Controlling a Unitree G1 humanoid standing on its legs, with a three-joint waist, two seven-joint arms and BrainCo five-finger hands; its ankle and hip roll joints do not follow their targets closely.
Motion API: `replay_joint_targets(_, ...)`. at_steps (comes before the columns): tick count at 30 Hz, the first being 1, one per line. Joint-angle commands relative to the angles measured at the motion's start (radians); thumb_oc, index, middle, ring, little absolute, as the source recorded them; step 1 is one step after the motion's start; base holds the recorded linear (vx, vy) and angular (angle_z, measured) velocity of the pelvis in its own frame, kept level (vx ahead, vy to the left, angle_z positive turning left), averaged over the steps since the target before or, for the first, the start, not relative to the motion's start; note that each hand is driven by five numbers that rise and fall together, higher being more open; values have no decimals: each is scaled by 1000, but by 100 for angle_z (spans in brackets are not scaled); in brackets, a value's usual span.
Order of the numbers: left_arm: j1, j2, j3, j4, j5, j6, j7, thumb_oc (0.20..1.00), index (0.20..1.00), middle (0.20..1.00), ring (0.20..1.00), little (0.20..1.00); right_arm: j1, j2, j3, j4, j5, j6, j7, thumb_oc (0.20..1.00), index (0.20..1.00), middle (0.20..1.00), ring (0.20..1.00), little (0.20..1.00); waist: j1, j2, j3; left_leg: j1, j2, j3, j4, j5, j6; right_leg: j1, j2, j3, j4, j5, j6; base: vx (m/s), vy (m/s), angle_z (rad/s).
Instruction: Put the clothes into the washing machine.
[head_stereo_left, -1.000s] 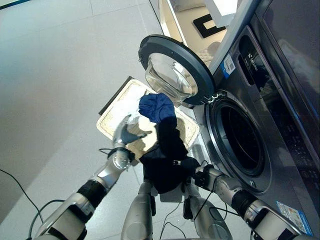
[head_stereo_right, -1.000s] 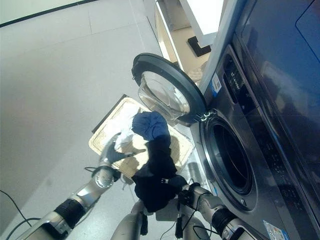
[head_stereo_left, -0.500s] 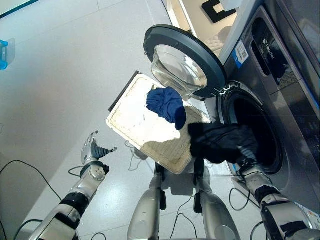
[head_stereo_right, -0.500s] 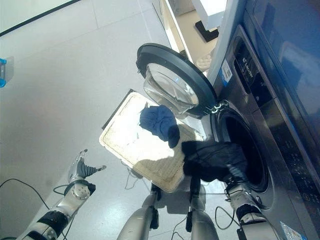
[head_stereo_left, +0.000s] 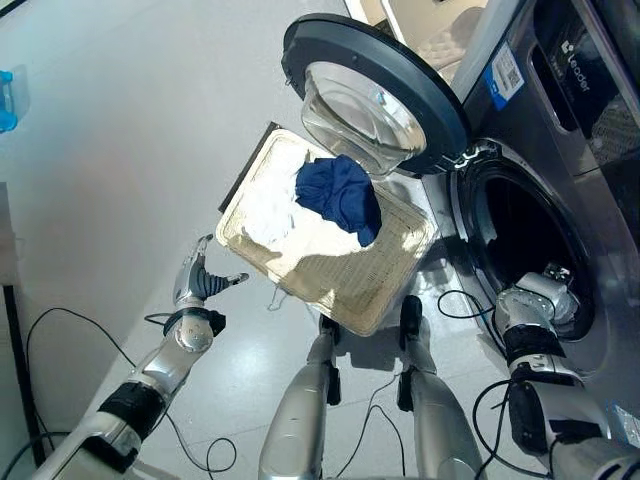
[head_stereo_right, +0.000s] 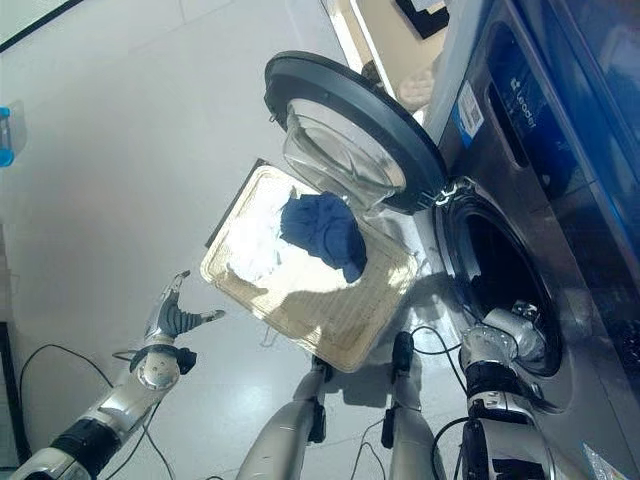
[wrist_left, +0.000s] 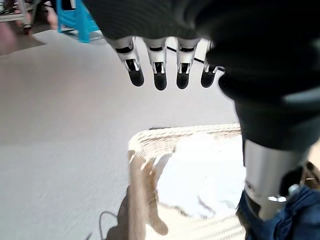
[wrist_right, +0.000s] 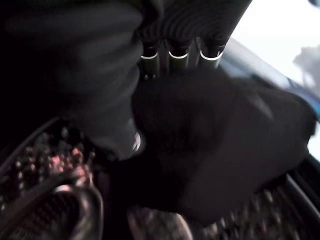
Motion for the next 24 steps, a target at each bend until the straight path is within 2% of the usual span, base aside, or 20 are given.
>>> replay_joint_targets(1, -36, 11, 25, 14, 6, -45, 40, 1000, 1000, 1000, 1000, 1000, 160, -227, -97, -162, -32, -416, 39, 1000, 1000, 1000, 1000, 1000, -82, -55, -12, -10, -81, 5, 90, -124, 8, -12, -16, -55, 46, -15, 105, -80, -39, -4)
replay_joint_targets(2, -49, 6, 18, 13, 10, -44, 38, 1000, 1000, 1000, 1000, 1000, 148, -198, -96, -130, 499, -297, 507, 1000, 1000, 1000, 1000, 1000, -80, -58, -12, -49, -86, 9, 108, -102, 11, -43, -24, -63, 50, 8, 95, 2, -58, 0)
replay_joint_targets(3, -51, -16, 3, 21, 16, -39, 28, 1000, 1000, 1000, 1000, 1000, 131, -116, -82, -162, 587, -149, 635, 1000, 1000, 1000, 1000, 1000, -74, -48, -12, -25, -82, 7, 103, -123, 9, -17, -22, -68, 46, -12, 98, 5, -61, 10)
replay_joint_targets(6, -48, -35, -13, 18, 38, -24, 34, 1000, 1000, 1000, 1000, 1000, 132, -50, -13, -184, 587, -62, 700, 1000, 1000, 1000, 1000, 1000, -70, -47, -12, -30, -81, 5, 104, -120, 12, -20, -21, -73, 49, -12, 93, 42, -23, 20)
replay_joint_targets(8, -47, -58, -27, 29, 41, -9, 51, 1000, 1000, 1000, 1000, 1000, 130, -3, 81, -143, 587, 46, 765, 1000, 1000, 1000, 1000, 1000, -72, -45, -12, -37, -80, 7, 102, -111, 12, -28, -19, -70, 54, -10, 86, 37, 16, 3)
replay_joint_targets(9, -47, -58, -27, 29, 41, -9, 51, 1000, 1000, 1000, 1000, 1000, 130, -3, 81, -143, 587, 46, 765, 1000, 1000, 1000, 1000, 1000, -72, -45, -12, -37, -80, 7, 102, -111, 12, -28, -19, -70, 54, -10, 86, 22, 34, -2)
replay_joint_targets(11, -51, -71, -21, 44, 47, -8, 73, 1000, 1000, 1000, 1000, 1000, 136, 15, 133, -66, 587, 180, 862, 1000, 1000, 1000, 1000, 1000, -72, -42, -12, -40, -79, 9, 89, -104, 12, -36, -16, -64, 55, -10, 85, 16, 43, 3)
replay_joint_targets(13, -48, -82, -14, 65, 58, -22, 118, 1000, 1000, 1000, 1000, 1000, 151, 31, 165, -16, 569, 270, 958, 1000, 1000, 1000, 1000, 1000, -75, -43, -12, -47, -78, 11, 82, -99, 11, -47, -14, -60, 58, -12, 82, 6, 47, 0)
replay_joint_targets(14, -48, -82, -14, 65, 58, -22, 118, 1000, 1000, 1000, 1000, 1000, 151, 31, 165, -16, 569, 270, 958, 1000, 1000, 1000, 1000, 1000, -75, -43, -12, -47, -78, 11, 82, -99, 11, -47, -14, -60, 58, -12, 82, 9, 59, -8)
replay_joint_targets(16, -50, -88, 4, 85, 61, -45, 184, 1000, 1000, 1000, 1000, 1000, 178, 44, 189, 41, 529, 330, 1056, 1000, 1000, 1000, 1000, 1000, -76, -48, -12, -59, -77, 10, 80, -95, 11, -62, -10, -55, 63, -14, 80, 14, 63, -9)
replay_joint_targets(19, -49, -97, 14, 92, 70, -58, 212, 1000, 1000, 1000, 1000, 1000, 188, 54, 194, 56, 534, 342, 1095, 1000, 1000, 1000, 1000, 1000, -76, -52, -12, -69, -77, 11, 80, -93, 11, -72, -9, -52, 67, -15, 80, 8, 66, -4)
replay_joint_targets(20, -51, -101, 29, 105, 87, -76, 248, 1000, 1000, 1000, 1000, 1000, 210, 58, 198, 92, 533, 360, 1139, 1000, 1000, 1000, 1000, 1000, -76, -60, -12, -87, -74, 12, 86, -91, 9, -91, -9, -52, 74, -15, 80, 9, 97, -3)
replay_joint_targets(22, -55, -103, 29, 109, 90, -75, 256, 1000, 1000, 1000, 1000, 1000, 213, 60, 199, 105, 517, 365, 1141, 1000, 1000, 1000, 1000, 1000, -75, -65, -12, -96, -75, 12, 90, -91, 9, -99, -9, -52, 76, -13, 82, 11, 94, -4)
replay_joint_targets(24, -78, -105, 21, 120, 112, -42, 265, 1000, 1000, 1000, 1000, 1000, 210, 59, 218, 124, 439, 360, 1114, 1000, 1000, 1000, 1000, 1000, -75, -79, -12, -126, -74, 14, 104, -90, 8, -124, -9, -51, 79, -7, 84, 11, 87, -4)
